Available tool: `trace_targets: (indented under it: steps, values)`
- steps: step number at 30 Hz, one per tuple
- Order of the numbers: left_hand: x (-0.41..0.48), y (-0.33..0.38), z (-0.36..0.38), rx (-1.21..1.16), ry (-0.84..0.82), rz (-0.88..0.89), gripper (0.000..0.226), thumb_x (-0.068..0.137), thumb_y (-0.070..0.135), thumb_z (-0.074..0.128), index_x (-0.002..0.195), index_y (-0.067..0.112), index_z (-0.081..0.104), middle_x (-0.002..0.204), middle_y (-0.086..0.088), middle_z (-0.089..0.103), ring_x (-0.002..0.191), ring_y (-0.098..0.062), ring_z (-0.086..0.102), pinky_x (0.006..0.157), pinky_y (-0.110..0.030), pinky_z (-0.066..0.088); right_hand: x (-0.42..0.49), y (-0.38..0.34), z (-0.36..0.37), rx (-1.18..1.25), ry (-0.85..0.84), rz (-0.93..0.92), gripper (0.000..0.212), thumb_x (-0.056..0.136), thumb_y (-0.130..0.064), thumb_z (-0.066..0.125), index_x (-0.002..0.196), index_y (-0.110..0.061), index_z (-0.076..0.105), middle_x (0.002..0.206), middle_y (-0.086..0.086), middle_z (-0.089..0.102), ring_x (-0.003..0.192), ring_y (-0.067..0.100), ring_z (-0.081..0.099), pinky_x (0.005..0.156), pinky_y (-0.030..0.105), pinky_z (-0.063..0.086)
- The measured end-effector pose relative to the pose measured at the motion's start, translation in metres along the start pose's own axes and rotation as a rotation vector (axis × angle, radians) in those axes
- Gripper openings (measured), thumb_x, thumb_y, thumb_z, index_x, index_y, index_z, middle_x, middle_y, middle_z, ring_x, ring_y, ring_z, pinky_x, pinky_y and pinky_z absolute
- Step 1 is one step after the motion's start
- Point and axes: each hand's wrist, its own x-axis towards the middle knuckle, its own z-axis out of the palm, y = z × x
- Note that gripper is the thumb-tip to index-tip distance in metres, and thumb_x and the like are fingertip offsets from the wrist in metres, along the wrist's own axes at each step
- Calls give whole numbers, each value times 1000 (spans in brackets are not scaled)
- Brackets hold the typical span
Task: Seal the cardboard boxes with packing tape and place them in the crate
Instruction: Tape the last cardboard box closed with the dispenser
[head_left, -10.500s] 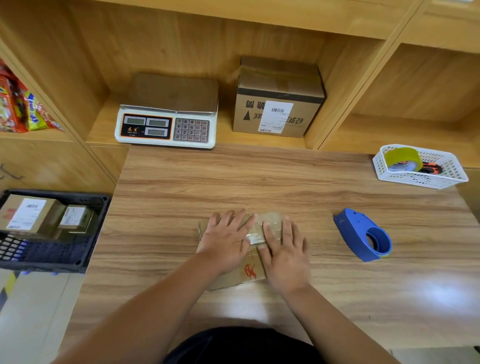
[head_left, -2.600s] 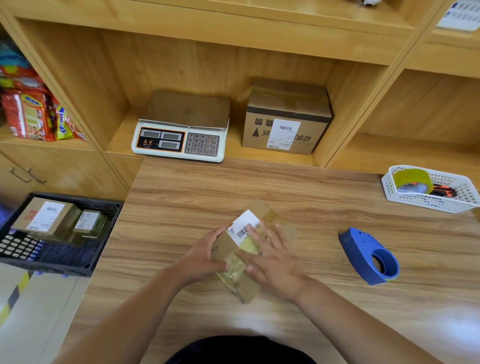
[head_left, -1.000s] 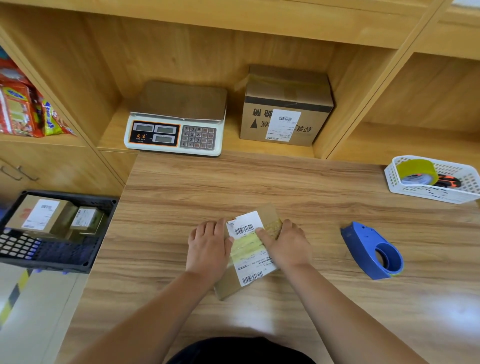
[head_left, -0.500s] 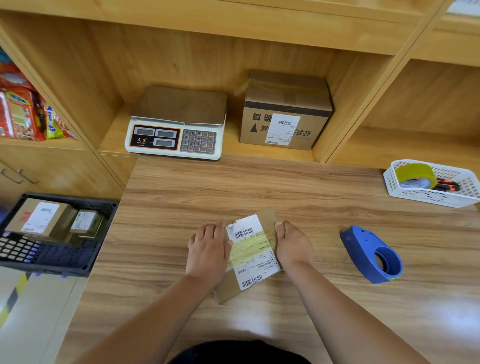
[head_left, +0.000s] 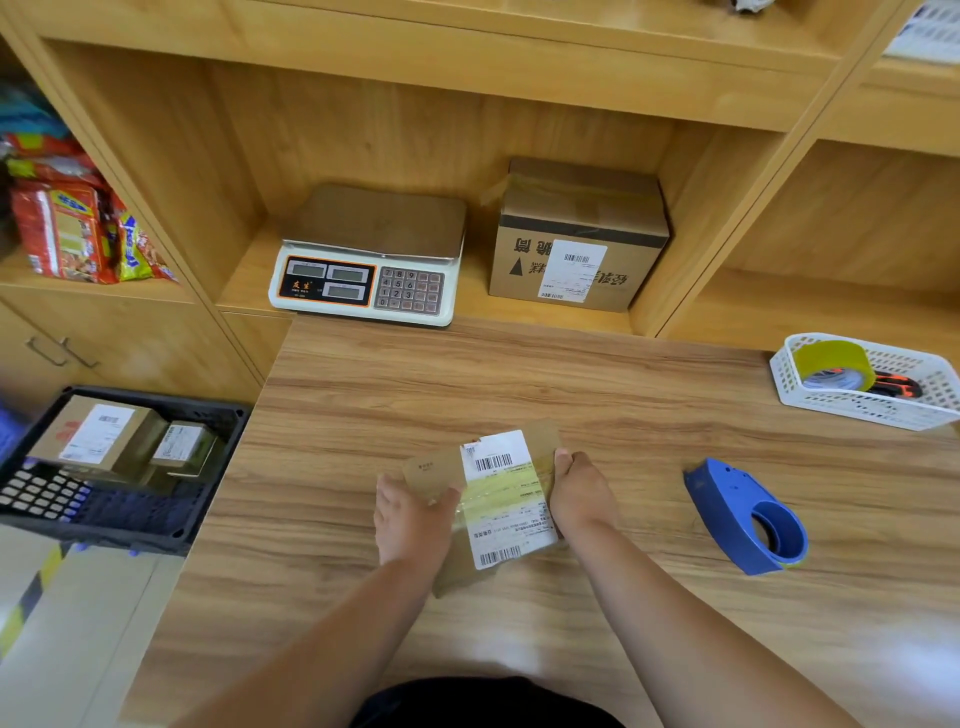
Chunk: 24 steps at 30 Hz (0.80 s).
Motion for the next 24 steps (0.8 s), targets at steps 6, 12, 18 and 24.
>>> trace_targets:
  steps: [6, 12, 18, 24]
  values:
    - [4, 0, 0, -126, -36, -86, 40, 90, 42, 55, 114, 10, 48, 105, -8, 63, 90, -28, 59, 80, -38, 48, -4, 6, 4, 100, -70, 1, 50, 98, -49, 34, 111, -8, 59, 112, 16, 64, 105, 33, 57, 72, 31, 35]
    - [2, -3, -2, 123, 2, 5, 32, 99, 43, 33, 98, 12, 39, 101, -12, 61, 86, -29, 54, 71, -35, 39, -4, 6, -3, 184, -70, 12, 40, 99, -42, 40, 100, -10, 64, 102, 14, 67, 97, 30, 58, 69, 28, 32]
    - [3, -4, -10, 54, 57, 9, 48, 102, 36, 22, 118, 0, 48, 116, -21, 58, 107, -36, 54, 79, -35, 37, -15, -16, -25, 187, -62, -114, 36, 100, -37, 37, 115, -15, 62, 110, 11, 67, 103, 30, 59, 80, 33, 44]
    - [-2, 5, -5, -169, -58, -116, 46, 102, 32, 28, 133, -1, 39, 127, -21, 52, 113, -35, 50, 84, -34, 37, -31, -54, -59, 155, 37, -502, 49, 91, -31, 51, 139, -34, 44, 121, -18, 60, 100, 5, 61, 80, 29, 50]
